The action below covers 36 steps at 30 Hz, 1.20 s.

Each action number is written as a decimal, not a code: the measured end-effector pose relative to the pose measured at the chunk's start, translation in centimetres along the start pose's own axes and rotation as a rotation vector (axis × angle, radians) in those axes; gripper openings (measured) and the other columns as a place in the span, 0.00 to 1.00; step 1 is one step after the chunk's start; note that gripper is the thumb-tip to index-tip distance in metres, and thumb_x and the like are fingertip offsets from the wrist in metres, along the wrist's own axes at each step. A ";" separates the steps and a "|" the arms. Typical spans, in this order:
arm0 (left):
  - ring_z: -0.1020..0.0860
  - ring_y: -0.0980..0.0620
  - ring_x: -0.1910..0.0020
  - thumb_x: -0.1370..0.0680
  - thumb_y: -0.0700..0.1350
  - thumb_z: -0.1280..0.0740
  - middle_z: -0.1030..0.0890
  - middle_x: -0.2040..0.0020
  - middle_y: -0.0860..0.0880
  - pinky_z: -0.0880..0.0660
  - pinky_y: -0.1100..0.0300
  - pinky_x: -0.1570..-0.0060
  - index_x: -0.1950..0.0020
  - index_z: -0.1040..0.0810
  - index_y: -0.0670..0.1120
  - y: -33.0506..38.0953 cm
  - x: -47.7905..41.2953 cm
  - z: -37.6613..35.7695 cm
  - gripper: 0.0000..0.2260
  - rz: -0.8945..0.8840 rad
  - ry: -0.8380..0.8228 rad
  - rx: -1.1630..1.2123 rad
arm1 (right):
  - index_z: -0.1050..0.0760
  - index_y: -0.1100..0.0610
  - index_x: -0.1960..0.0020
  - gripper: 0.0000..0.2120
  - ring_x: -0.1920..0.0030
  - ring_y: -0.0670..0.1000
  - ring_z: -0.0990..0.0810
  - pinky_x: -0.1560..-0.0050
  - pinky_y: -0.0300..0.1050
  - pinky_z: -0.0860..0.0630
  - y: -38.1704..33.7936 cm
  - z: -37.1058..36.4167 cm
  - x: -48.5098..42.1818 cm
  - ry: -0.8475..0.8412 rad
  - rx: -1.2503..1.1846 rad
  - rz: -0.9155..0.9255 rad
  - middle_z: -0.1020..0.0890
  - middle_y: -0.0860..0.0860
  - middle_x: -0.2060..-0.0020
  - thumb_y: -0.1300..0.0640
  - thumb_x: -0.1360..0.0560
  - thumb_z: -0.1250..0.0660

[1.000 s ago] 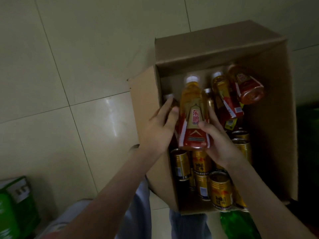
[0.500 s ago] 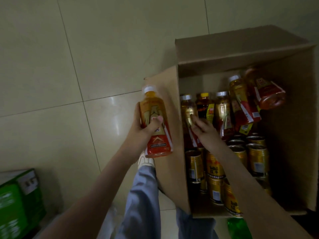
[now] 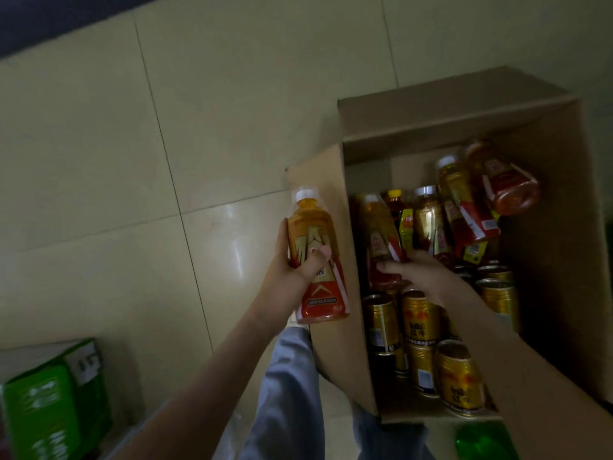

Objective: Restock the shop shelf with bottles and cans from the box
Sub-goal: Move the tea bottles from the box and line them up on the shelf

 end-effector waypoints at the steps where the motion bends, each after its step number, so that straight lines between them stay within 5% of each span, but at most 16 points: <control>1: 0.18 0.49 0.47 0.27 0.52 0.32 0.22 0.41 0.50 0.20 0.52 0.49 0.24 0.49 0.61 1.2 0.9 -0.4 0.37 -0.007 -0.014 0.012 | 0.27 0.56 0.35 0.30 0.45 0.54 0.20 0.42 0.51 0.24 -0.2 0.2 2.0 -0.051 -0.146 -0.027 0.19 0.54 0.44 0.53 0.34 0.23; 6: 0.18 0.48 0.47 0.29 0.51 0.31 0.21 0.39 0.47 0.19 0.53 0.52 0.24 0.51 0.64 8.9 7.9 -3.0 0.40 -0.075 -0.086 0.104 | 0.28 0.58 0.37 0.28 0.43 0.56 0.20 0.43 0.53 0.25 -1.7 1.4 16.3 -0.113 -0.634 0.054 0.18 0.57 0.44 0.59 0.35 0.26; 11: 0.18 0.44 0.47 0.26 0.47 0.31 0.21 0.39 0.44 0.20 0.50 0.52 0.26 0.45 0.63 17.6 20.2 -6.5 0.34 -0.182 -0.149 0.131 | 0.30 0.51 0.33 0.45 0.42 0.54 0.19 0.36 0.57 0.28 -4.5 3.2 34.4 -0.165 -0.563 0.238 0.17 0.53 0.44 0.48 0.47 0.17; 15: 0.18 0.42 0.47 0.27 0.50 0.29 0.21 0.39 0.44 0.20 0.47 0.52 0.26 0.44 0.65 23.2 31.1 -9.0 0.35 -0.235 -0.228 0.129 | 0.32 0.49 0.33 0.36 0.45 0.53 0.17 0.41 0.54 0.26 -6.8 5.5 48.5 -0.152 -0.506 0.400 0.16 0.51 0.46 0.55 0.37 0.21; 18: 0.18 0.42 0.47 0.27 0.49 0.27 0.20 0.39 0.44 0.21 0.44 0.50 0.26 0.42 0.63 27.0 38.5 -10.6 0.35 -0.327 -0.257 0.129 | 0.32 0.51 0.35 0.40 0.47 0.52 0.17 0.47 0.50 0.24 -7.6 7.1 57.5 -0.123 -0.453 0.552 0.16 0.51 0.47 0.53 0.43 0.19; 25: 0.17 0.45 0.49 0.26 0.44 0.31 0.19 0.42 0.46 0.20 0.54 0.57 0.38 0.36 0.70 33.6 55.1 -15.2 0.26 -0.576 -0.504 -0.032 | 0.32 0.51 0.42 0.29 0.49 0.50 0.17 0.49 0.49 0.22 -3.5 8.4 74.5 0.112 -0.502 0.807 0.19 0.52 0.46 0.60 0.38 0.23; 29: 0.18 0.44 0.48 0.25 0.43 0.31 0.20 0.40 0.45 0.20 0.52 0.56 0.31 0.41 0.67 33.5 63.7 -17.5 0.31 -0.662 -0.717 -0.119 | 0.33 0.49 0.40 0.38 0.47 0.50 0.17 0.44 0.55 0.21 2.3 7.4 82.3 0.327 -0.541 0.915 0.19 0.52 0.44 0.53 0.45 0.18; 36: 0.18 0.44 0.47 0.29 0.47 0.26 0.19 0.42 0.50 0.21 0.45 0.51 0.29 0.40 0.68 31.5 79.1 -22.3 0.36 -0.880 -0.952 -0.270 | 0.31 0.48 0.38 0.34 0.49 0.48 0.16 0.54 0.43 0.20 13.7 4.8 96.8 0.598 -0.614 1.116 0.15 0.47 0.50 0.59 0.40 0.23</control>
Point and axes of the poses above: each hand's wrist, its own x-axis away from the middle knuckle, its own z-axis out of the back of the hand, y = z × x, the point moved 6 cm from there along -x, towards the middle knuckle
